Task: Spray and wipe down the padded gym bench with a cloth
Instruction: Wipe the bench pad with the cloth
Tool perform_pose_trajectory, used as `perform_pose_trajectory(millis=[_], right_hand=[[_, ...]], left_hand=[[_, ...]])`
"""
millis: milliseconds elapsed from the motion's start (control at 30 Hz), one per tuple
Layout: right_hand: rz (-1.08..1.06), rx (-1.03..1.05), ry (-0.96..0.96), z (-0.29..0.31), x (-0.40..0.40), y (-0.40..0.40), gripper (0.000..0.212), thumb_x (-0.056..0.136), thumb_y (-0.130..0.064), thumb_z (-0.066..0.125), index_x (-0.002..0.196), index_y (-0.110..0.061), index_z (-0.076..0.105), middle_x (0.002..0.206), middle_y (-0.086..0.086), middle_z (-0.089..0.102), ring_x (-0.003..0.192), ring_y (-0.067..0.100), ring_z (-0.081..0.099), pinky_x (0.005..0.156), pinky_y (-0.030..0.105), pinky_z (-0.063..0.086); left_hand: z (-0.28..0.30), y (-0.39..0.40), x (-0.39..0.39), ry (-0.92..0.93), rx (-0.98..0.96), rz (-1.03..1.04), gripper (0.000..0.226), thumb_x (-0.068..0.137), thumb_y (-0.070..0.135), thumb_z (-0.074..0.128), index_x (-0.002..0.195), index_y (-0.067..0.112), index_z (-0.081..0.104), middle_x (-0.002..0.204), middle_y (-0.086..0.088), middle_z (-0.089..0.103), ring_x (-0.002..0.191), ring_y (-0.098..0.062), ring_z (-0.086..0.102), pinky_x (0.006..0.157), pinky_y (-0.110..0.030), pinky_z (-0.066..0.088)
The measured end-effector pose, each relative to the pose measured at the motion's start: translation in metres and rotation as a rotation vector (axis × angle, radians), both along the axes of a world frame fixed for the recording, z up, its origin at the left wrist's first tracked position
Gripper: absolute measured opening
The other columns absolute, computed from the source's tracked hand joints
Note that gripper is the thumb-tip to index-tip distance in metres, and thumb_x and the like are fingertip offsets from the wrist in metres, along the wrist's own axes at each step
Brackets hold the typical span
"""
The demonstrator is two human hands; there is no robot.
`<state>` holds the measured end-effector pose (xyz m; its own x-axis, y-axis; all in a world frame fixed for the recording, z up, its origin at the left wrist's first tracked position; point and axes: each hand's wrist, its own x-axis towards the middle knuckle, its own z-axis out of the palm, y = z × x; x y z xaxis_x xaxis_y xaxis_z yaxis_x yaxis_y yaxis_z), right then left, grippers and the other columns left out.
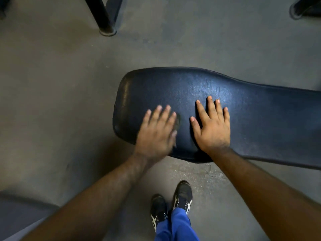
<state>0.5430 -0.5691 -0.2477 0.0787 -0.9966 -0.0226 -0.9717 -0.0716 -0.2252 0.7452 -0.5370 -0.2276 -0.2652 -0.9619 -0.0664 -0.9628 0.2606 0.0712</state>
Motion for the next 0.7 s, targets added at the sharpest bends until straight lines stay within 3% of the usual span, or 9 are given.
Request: perform_pose_trajectory(millis=[100, 133, 267, 333, 400, 467, 567, 633, 700], right_hand=[[-0.007, 0.007, -0.032, 0.000, -0.002, 0.001, 0.058, 0.100, -0.049, 0.033, 0.153, -0.027, 0.037, 0.163, 0.010, 0.027, 0.152, 0.032, 0.019, 0.123, 0.051, 0.010], [-0.021, 0.004, -0.053, 0.001, -0.001, 0.000, 0.057, 0.099, -0.047, 0.033, 0.152, -0.026, 0.038, 0.162, 0.010, 0.028, 0.151, 0.032, 0.021, 0.123, 0.051, 0.011], [0.049, 0.050, -0.108, 0.008, -0.013, 0.002, 0.060, 0.098, -0.045, 0.031, 0.151, -0.019, 0.039, 0.162, 0.012, 0.030, 0.151, 0.032, 0.023, 0.124, 0.048, 0.012], [0.128, 0.040, -0.011, 0.006, -0.032, 0.007, 0.064, 0.098, -0.055, 0.031, 0.153, -0.023, 0.037, 0.163, 0.010, 0.028, 0.151, 0.032, 0.023, 0.123, 0.050, 0.014], [0.114, 0.040, 0.079, 0.003, -0.049, 0.006, 0.071, 0.094, -0.067, 0.032, 0.155, -0.030, 0.029, 0.165, 0.008, 0.022, 0.152, 0.033, 0.018, 0.123, 0.053, 0.012], [0.072, 0.058, 0.096, 0.003, -0.054, 0.006, 0.075, 0.092, -0.071, 0.033, 0.156, -0.033, 0.024, 0.166, 0.007, 0.018, 0.153, 0.034, 0.012, 0.122, 0.056, 0.009], [0.078, 0.044, 0.057, 0.005, -0.053, 0.005, 0.069, 0.096, -0.063, 0.033, 0.156, -0.031, 0.027, 0.166, 0.007, 0.020, 0.153, 0.033, 0.014, 0.121, 0.058, 0.010], [0.081, 0.038, 0.012, 0.003, -0.056, 0.003, 0.064, 0.096, -0.058, 0.034, 0.154, -0.030, 0.032, 0.164, 0.006, 0.025, 0.152, 0.032, 0.018, 0.121, 0.058, 0.012], [0.117, -0.006, -0.016, 0.001, -0.064, -0.004, 0.060, 0.095, -0.056, 0.039, 0.150, -0.031, 0.040, 0.161, 0.005, 0.033, 0.149, 0.031, 0.026, 0.120, 0.056, 0.018]], left_hand=[[0.008, -0.045, -0.011, -0.021, -0.007, 0.356, 0.061, 0.097, 0.043, 0.032, 0.149, 0.012, 0.037, 0.157, -0.014, 0.032, 0.146, -0.036, 0.026, 0.119, -0.053, 0.017], [0.006, -0.030, -0.025, -0.003, 0.012, 0.341, 0.062, 0.097, 0.043, 0.032, 0.150, 0.012, 0.035, 0.158, -0.015, 0.031, 0.146, -0.036, 0.024, 0.119, -0.054, 0.016], [0.001, 0.052, -0.047, 0.059, 0.071, -0.043, 0.058, 0.097, 0.041, 0.038, 0.147, 0.013, 0.043, 0.156, -0.013, 0.036, 0.145, -0.035, 0.029, 0.118, -0.054, 0.019], [-0.001, 0.011, -0.037, 0.012, 0.010, 0.019, 0.058, 0.097, 0.041, 0.036, 0.145, 0.012, 0.045, 0.154, -0.013, 0.039, 0.143, -0.035, 0.033, 0.118, -0.053, 0.022], [0.006, -0.047, -0.040, -0.057, -0.003, 0.265, 0.061, 0.096, 0.043, 0.030, 0.148, 0.013, 0.040, 0.157, -0.015, 0.033, 0.145, -0.035, 0.028, 0.119, -0.054, 0.019], [0.006, -0.044, -0.060, -0.038, 0.033, 0.371, 0.064, 0.096, 0.045, 0.028, 0.152, 0.013, 0.031, 0.160, -0.017, 0.025, 0.147, -0.036, 0.021, 0.119, -0.055, 0.014], [0.007, 0.014, -0.077, -0.010, 0.081, 0.134, 0.064, 0.095, 0.044, 0.031, 0.151, 0.014, 0.034, 0.159, -0.017, 0.026, 0.147, -0.036, 0.021, 0.119, -0.056, 0.016], [0.004, 0.001, -0.065, -0.057, 0.087, 0.005, 0.063, 0.094, 0.044, 0.032, 0.149, 0.014, 0.038, 0.158, -0.015, 0.030, 0.146, -0.036, 0.026, 0.118, -0.056, 0.018], [0.000, -0.053, -0.062, -0.085, -0.006, 0.116, 0.062, 0.094, 0.044, 0.033, 0.148, 0.014, 0.040, 0.157, -0.017, 0.032, 0.144, -0.038, 0.028, 0.118, -0.057, 0.020]])
